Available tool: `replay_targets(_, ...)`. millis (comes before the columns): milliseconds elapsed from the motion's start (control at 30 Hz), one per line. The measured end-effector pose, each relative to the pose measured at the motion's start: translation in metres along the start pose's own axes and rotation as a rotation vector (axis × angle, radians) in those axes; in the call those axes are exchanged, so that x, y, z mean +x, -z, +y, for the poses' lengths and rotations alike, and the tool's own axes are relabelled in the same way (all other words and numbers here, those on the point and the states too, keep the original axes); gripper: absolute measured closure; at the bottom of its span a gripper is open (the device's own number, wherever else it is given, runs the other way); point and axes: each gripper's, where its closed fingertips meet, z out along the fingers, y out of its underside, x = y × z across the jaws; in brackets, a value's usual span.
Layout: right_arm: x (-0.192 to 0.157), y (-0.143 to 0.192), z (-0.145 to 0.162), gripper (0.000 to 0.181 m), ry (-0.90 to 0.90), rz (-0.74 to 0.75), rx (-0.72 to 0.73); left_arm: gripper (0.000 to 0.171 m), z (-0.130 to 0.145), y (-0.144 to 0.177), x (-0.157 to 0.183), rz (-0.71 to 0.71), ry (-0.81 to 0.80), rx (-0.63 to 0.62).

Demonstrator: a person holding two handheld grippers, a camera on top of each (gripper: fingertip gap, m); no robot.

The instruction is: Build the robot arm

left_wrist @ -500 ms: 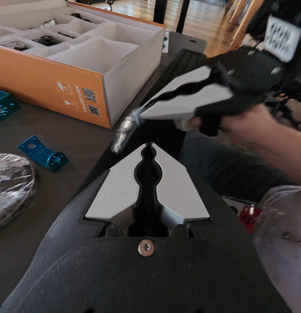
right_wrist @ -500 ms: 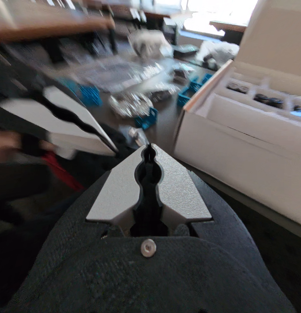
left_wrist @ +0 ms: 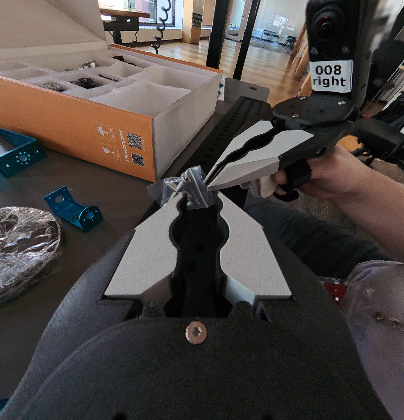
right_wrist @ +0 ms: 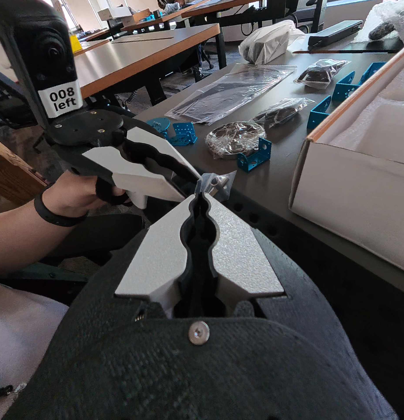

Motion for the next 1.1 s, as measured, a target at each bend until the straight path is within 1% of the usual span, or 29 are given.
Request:
replay_targets(67,-0.006,-0.002,-0.001,0.181,0.013,-0.023,0.004,0.148,0.000,0.001,0.000,0.032,0.041,0.012)
replay_targets(300,-0.013,-0.003,-0.006,0.181,0.074,-0.034,0.033,0.151,-0.003,0.006,0.002,0.162,0.179,0.047)
replay_targets(367,-0.016,-0.005,-0.004,0.181,0.090,-0.045,0.019,0.149,-0.008,0.009,0.001,0.183,0.218,0.077)
replay_targets(400,-0.016,-0.007,-0.002,0.181,0.099,-0.038,0.011,0.150,-0.009,0.010,0.001,0.190,0.233,0.086)
replay_targets(433,-0.018,-0.008,-0.002,0.181,0.109,-0.040,0.011,0.155,-0.007,0.009,-0.003,0.169,0.234,0.074)
replay_targets(533,-0.019,-0.012,-0.001,0.181,0.126,-0.030,0.004,0.160,-0.003,0.008,-0.007,0.113,0.181,0.039)
replay_targets(700,-0.016,-0.013,-0.002,0.181,0.097,-0.034,0.018,0.163,-0.002,0.009,-0.005,0.126,0.163,0.012)
replay_targets(933,-0.014,-0.013,0.000,0.181,0.085,-0.035,0.022,0.171,0.004,0.007,-0.008,0.113,0.151,-0.007)
replay_targets(1100,-0.010,-0.016,0.003,0.181,0.087,-0.017,0.018,0.171,0.006,0.004,-0.008,0.088,0.127,-0.028)
